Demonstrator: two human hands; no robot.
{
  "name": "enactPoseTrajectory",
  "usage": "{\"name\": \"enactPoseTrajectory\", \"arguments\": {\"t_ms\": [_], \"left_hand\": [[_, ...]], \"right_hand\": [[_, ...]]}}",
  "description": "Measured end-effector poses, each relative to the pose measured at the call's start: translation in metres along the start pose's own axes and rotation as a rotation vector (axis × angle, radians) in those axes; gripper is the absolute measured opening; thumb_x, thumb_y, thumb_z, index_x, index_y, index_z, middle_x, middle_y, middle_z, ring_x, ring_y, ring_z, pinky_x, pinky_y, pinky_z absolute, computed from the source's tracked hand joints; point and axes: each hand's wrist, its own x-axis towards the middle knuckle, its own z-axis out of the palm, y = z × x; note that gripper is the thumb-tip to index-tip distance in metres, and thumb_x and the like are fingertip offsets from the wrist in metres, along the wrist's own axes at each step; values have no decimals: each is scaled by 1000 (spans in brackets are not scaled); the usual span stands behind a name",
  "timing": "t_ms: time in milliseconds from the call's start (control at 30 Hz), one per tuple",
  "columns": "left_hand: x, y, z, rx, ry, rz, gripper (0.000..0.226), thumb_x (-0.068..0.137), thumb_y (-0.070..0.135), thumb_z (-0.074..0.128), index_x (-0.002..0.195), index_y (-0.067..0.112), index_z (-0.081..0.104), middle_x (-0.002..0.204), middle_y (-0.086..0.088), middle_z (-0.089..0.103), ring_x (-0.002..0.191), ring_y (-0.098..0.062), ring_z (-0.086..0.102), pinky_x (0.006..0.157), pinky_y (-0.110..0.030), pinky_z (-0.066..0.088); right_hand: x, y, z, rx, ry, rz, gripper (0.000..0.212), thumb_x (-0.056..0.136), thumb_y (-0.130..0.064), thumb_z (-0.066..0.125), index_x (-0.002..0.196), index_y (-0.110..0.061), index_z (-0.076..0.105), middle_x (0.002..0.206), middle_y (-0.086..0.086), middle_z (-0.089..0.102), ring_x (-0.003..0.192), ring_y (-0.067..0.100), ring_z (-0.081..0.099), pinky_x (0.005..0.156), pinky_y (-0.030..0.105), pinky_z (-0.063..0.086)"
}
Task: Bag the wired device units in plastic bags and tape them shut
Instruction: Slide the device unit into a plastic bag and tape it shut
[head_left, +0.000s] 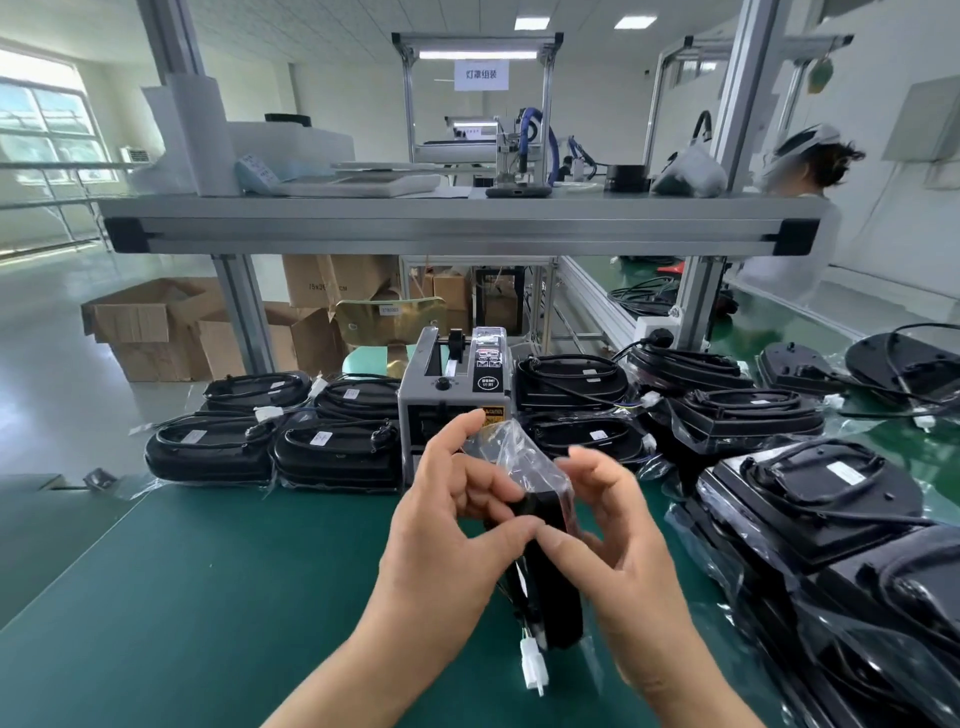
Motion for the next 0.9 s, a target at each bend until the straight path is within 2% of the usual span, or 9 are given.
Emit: {"name": "enactPoseTrajectory", "arguments": {"t_ms": [133, 333, 433, 533, 600, 700, 733, 800, 900], "left_hand": [[-15, 3, 7, 45, 38, 88, 91, 67, 19, 78, 130, 68, 35, 91, 10, 69, 85, -14, 66, 83, -15, 48], [-22, 6, 16, 25, 42, 89, 98, 67, 19, 79, 139, 62, 27, 90, 12, 69, 87, -12, 67, 84, -11, 47], [-21, 6, 17, 41, 40, 68, 101, 68, 19, 82, 138, 66, 25, 92, 13, 69, 89, -12, 67, 86, -12, 46], [-23, 11, 21, 86, 35, 97, 99, 69, 20, 79, 140, 61, 25, 92, 15, 67, 88, -11, 65, 85, -8, 43], [-24, 12, 23, 99, 25, 124, 102, 71, 14, 82, 140, 61, 25, 91, 16, 67, 88, -11, 65, 86, -7, 42], [-23, 11, 22, 96, -8, 101, 108, 73, 7, 85, 137, 68, 23, 89, 13, 67, 89, -13, 66, 87, -8, 42], [-24, 12, 22, 80, -31, 88, 104, 74, 10, 85, 137, 67, 25, 88, 13, 67, 89, -12, 67, 87, -8, 43], [-24, 15, 21, 16, -84, 85, 85, 74, 19, 79, 137, 57, 37, 89, 11, 68, 87, -12, 67, 85, -11, 46], [-7, 8, 8, -43, 32, 43, 47, 81, 17, 75, 117, 44, 64, 84, 9, 67, 73, -3, 60, 73, -13, 48]], "right_hand": [[-1, -28, 4, -382, 16, -175, 60, 70, -43, 72, 126, -43, 50, 134, -26, 47, 131, -4, 43, 93, 8, 43], [5, -45, 7, -617, 37, -211, 18, 86, -13, 72, 83, -26, 61, 123, -26, 51, 122, -8, 46, 91, 5, 37], [2, -49, 9, -486, 148, -257, 13, 96, -16, 61, 85, -23, 60, 118, -21, 58, 108, -4, 58, 84, 9, 46], [-6, -43, 8, -12, 271, -165, 3, 94, -22, 62, 92, -19, 62, 115, -14, 68, 110, 0, 63, 89, 13, 49], [-10, -38, 4, 138, 271, -88, 31, 80, -34, 67, 109, -24, 62, 124, -16, 66, 123, 0, 57, 96, 18, 48], [-6, -32, -1, -68, 148, -6, 77, 69, -45, 86, 136, -41, 48, 135, -29, 56, 128, -13, 46, 103, 21, 41], [-4, -30, -2, -142, 98, 28, 81, 67, -47, 88, 137, -44, 47, 130, -33, 58, 123, -16, 50, 98, 14, 43], [3, -27, -6, -165, 25, 65, 60, 66, -39, 79, 120, -52, 59, 112, -32, 68, 105, -13, 62, 82, 4, 47], [5, -29, -8, -195, -46, 102, 44, 77, -33, 67, 112, -58, 62, 105, -14, 75, 98, 9, 72, 87, 28, 56]]}}
